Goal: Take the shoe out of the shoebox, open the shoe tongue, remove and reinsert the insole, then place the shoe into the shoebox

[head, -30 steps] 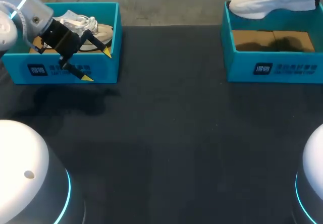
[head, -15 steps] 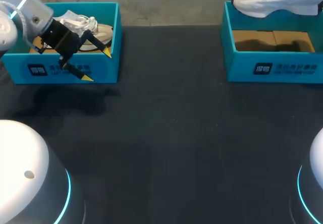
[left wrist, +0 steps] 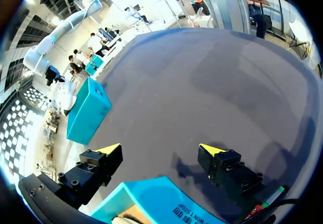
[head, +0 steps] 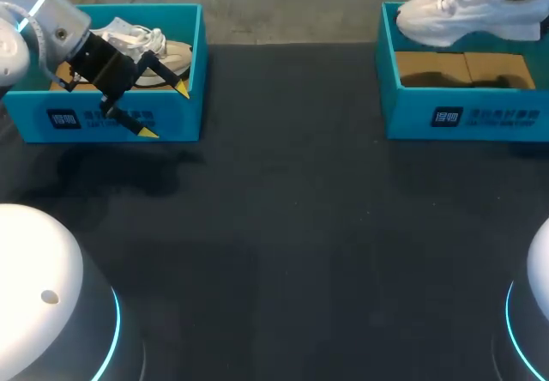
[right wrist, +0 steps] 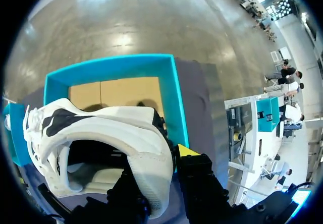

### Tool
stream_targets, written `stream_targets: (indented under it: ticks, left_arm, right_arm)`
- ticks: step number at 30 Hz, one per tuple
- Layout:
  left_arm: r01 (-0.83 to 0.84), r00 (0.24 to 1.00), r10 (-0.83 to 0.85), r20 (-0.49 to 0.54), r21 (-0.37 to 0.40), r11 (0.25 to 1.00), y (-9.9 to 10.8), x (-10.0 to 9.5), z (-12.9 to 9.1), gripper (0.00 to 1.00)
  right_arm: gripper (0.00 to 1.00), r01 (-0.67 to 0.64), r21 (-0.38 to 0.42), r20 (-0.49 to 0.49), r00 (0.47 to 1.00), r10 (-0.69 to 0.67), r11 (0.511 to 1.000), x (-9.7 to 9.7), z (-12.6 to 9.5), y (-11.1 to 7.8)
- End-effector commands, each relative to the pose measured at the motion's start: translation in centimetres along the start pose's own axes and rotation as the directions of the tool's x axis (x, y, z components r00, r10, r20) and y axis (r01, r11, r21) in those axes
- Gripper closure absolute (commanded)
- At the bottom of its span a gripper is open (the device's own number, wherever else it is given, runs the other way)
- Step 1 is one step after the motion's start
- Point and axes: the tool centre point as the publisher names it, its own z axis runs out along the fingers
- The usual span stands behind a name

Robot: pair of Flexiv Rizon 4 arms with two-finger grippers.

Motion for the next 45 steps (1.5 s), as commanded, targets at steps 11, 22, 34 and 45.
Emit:
stream_targets:
  ticks: [11, 22, 34, 45]
  left_arm:
    - [0.000, 1.000, 0.000, -0.001, -0.003, 1.000, -0.1, 0.0, 0.0, 0.00]
    - [0.000, 1.000, 0.000, -0.001, -0.003, 1.000, -0.1, 0.0, 0.0, 0.00]
    - [0.000, 1.000, 0.000, -0.001, -0.003, 1.000, -0.1, 0.0, 0.0, 0.00]
    - [0.000, 1.000, 0.000, -0.001, -0.003, 1.000, -0.1, 0.0, 0.0, 0.00]
  right_arm:
    - [1.00, -0.001, -0.049, 0.000, 1.000, 0.001, 0.999, -0.2, 2.5, -2.4]
    - [1.00, -0.018, -0.043, 0.012, 1.000, 0.018, 0.999, -2.1, 3.1, -3.1]
    - [1.00, 0.007, -0.034, 0.004, 1.000, -0.007, 0.999, -1.5, 4.2, -3.5]
    - [1.00, 0.014, -0.016, 0.004, 1.000, -0.014, 1.000, -0.9, 5.8, -2.8]
